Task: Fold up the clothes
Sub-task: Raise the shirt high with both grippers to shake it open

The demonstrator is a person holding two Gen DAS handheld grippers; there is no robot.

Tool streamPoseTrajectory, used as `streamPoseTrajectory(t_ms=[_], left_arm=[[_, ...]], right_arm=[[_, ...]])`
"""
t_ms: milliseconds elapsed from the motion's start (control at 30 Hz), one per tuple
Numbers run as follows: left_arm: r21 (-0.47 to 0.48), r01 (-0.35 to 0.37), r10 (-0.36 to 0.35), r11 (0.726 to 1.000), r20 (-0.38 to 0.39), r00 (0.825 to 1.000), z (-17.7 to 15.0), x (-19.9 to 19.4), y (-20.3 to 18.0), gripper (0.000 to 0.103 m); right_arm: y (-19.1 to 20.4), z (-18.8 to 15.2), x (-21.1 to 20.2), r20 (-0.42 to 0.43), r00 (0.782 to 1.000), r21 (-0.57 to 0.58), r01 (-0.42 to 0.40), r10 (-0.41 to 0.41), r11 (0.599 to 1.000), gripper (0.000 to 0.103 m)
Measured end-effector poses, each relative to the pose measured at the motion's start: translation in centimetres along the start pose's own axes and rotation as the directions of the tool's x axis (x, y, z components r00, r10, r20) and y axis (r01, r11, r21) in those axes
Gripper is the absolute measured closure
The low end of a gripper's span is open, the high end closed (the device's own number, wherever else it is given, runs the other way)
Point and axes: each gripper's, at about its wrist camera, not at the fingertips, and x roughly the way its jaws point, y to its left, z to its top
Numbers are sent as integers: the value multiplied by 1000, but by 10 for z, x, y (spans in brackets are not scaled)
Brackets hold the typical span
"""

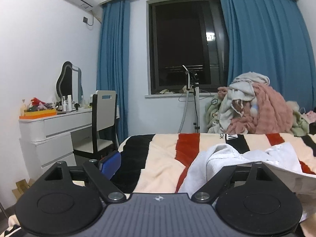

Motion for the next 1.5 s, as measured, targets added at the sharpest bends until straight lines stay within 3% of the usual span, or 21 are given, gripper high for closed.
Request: streamPoseTrajectory(t_ms=[200,333,400,567,733,867,933,1033,1133,1233,1333,1500], left_arm=[[-53,-1,6,999,91,996,27,-60,19,15],[-108,42,-25,993,155,988,76,-93,38,15],[-107,63,-39,992,208,977,108,-111,45,15],[-86,97,-59,992,367,928,212,-166,64,15],[-78,124,-75,989,457,886,326,-228,82,15],[-75,152,-96,985,493,865,396,-275,96,11],[-74,159,-100,985,511,854,425,-294,96,11],[-79,167,-100,983,535,839,453,-314,96,8],[-84,176,-109,981,513,851,468,-321,90,5],[-93,199,-135,976,459,878,461,-303,81,4],[-83,207,-158,975,399,903,436,-259,65,2],[-70,205,-179,976,272,946,378,-149,32,1]], right_arm=[[-8,16,-62,167,986,28,25,-30,999,12],[-10,65,-111,324,946,-2,11,-10,1000,12],[-12,97,-139,398,917,-20,0,8,1000,12],[-23,189,-222,563,824,-55,-46,69,997,12],[-37,275,-307,671,730,-83,-99,129,992,12],[-50,321,-364,742,654,-95,-116,148,989,12],[-58,340,-388,764,626,-96,-127,155,987,12],[-69,363,-415,778,606,-92,-154,168,984,12],[-73,378,-427,781,603,-95,-145,163,985,12],[-73,381,-417,763,628,-106,-112,154,988,12],[-68,374,-385,725,673,-122,-79,143,989,12],[-57,360,-292,615,780,-127,-50,118,991,12]])
